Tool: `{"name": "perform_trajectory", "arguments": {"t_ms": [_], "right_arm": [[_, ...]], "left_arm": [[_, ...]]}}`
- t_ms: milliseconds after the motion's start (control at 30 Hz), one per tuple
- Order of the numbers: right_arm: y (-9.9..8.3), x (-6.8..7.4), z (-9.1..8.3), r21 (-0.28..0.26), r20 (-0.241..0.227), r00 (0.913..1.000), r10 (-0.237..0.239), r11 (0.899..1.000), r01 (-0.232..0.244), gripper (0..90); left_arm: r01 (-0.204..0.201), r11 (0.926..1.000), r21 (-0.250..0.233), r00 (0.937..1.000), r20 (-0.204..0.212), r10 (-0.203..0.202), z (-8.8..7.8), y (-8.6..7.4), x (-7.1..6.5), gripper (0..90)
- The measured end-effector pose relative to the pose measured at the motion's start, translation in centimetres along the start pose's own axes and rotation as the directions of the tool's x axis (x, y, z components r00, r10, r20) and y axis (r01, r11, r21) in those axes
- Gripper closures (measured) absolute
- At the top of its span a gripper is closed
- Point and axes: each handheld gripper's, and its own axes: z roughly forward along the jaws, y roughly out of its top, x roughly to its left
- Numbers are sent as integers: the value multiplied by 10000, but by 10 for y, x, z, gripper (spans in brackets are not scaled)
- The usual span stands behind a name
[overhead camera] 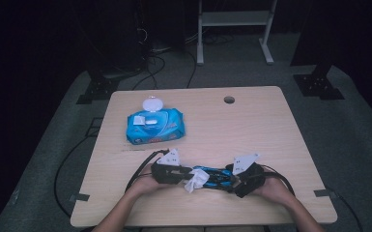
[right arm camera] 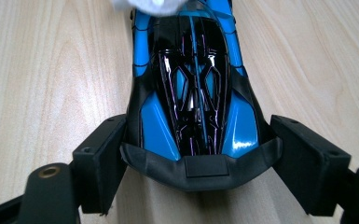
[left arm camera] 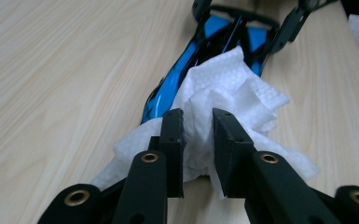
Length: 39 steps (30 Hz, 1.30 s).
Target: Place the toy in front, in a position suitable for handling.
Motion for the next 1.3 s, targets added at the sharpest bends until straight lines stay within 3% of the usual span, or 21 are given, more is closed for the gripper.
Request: {"name": "perform_trajectory", "arguments": {"t_ms": [67, 200, 267, 433, 533, 567, 667, 733, 867, 1033, 1200, 1233, 1300], "right_arm": [[0, 0, 0, -33, -2, 10000, 22, 10000, -22, 220], [0, 0, 0, -15, 20, 10000, 66, 10000, -66, 220], [-1, 0, 0, -26, 50, 10000, 46, 10000, -46, 221], [0, 0, 0, -36, 22, 10000, -7, 10000, 7, 222], [4, -2, 0, 257, 0, 9986, -523, 9983, 522, 227], [10, -7, 1, 609, -195, 9951, -974, 9933, 984, 227], [16, -14, 5, 722, -431, 9910, -1271, 9889, 1300, 226], [21, -17, 10, 694, -651, 9884, -1371, 9875, 1416, 226], [28, -21, 18, 652, -892, 9894, -1143, 9906, 1203, 220], [19, -13, 15, 362, -389, 9991, -191, 9991, 206, 212], [14, -10, 10, 314, -213, 9997, 137, 9994, -131, 215], [13, -10, 9, 265, -158, 9997, 187, 9995, -182, 215], [13, -9, 10, 221, -94, 9997, -241, 9995, 243, 219]], "left_arm": [[2, 9996, -265, 9997, 258, 4, 9, 6, -3, 728], [-255, 9994, -221, 9995, 196, 259, 16, 14, -4, 720], [-269, 9996, 54, 9992, -300, 270, 12, 10, -1, 722], [180, 9997, 136, 9978, -634, -171, 2, 0, 6, 723], [208, 9998, 67, 9989, -418, -205, 1, 0, 6, 723], [252, 9997, 20, 9992, -318, -251, 1, 0, 6, 724], [360, 9984, -444, 9993, 126, -355, -2, 3, 7, 723], [338, 9983, -467, 9994, 8, -338, -1, 5, 8, 720], [692, 9969, -361, 9975, -123, -697, 0, 1, 14, 721], [924, 9956, -126, 9934, -664, -931, -7, -3, 14, 723], [1453, 9893, -133, 9848, -945, -1459, -11, -8, 20, 705], [1497, 9887, -61, 9870, -576, -1498, -10, -9, 19, 714], [1354, 9908, 15, 9907, -134, -1354, -8, -9, 16, 727]]}}
